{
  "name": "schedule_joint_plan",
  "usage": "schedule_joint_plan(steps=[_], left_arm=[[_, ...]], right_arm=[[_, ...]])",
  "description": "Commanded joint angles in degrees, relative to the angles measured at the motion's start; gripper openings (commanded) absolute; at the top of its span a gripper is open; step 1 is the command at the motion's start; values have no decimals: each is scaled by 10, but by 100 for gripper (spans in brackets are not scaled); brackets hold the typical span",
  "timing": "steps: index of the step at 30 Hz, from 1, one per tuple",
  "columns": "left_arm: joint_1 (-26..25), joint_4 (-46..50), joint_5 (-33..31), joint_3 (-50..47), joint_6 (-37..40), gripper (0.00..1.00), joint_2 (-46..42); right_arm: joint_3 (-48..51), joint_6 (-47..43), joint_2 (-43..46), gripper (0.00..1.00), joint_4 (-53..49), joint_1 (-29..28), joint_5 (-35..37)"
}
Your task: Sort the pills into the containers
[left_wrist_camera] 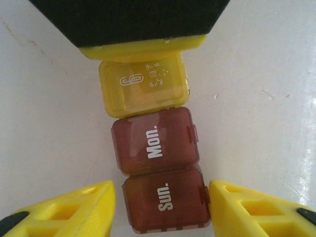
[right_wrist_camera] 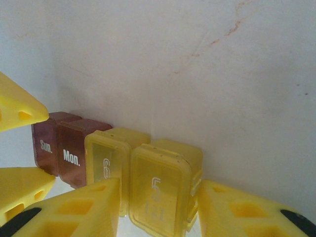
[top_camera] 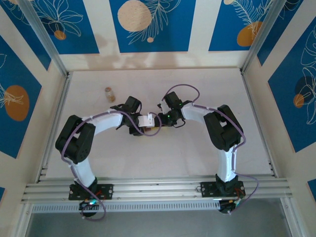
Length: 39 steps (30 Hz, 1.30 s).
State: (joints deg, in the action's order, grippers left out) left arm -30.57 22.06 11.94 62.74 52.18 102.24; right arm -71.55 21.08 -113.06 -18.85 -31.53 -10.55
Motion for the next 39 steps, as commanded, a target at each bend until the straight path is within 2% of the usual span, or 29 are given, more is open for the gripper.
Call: schedule_joint_plan(steps=[1, 6, 13, 15, 28, 33, 39], left_arm=[[-2, 16, 6, 12, 8, 57, 13], [0, 25, 6, 15, 12, 57, 21], [4, 51, 31, 32, 16, 40, 27], [7, 61, 38, 38, 19, 38, 27], [49, 134, 125, 86, -2, 46, 30], [50, 132, 114, 86, -7, 48, 32], [53, 72, 67, 63, -21, 50, 11]], right_arm=[[8, -8, -13, 43, -36, -8, 25], [7, -9, -12, 43, -36, -8, 25], [6, -9, -15, 43, -37, -9, 27], [6, -10, -15, 42, -38, -8, 29], [-1, -15, -19, 42, -54, -15, 65], [-3, -17, -19, 41, -57, -18, 69], [-3, -19, -20, 41, -58, -19, 70]])
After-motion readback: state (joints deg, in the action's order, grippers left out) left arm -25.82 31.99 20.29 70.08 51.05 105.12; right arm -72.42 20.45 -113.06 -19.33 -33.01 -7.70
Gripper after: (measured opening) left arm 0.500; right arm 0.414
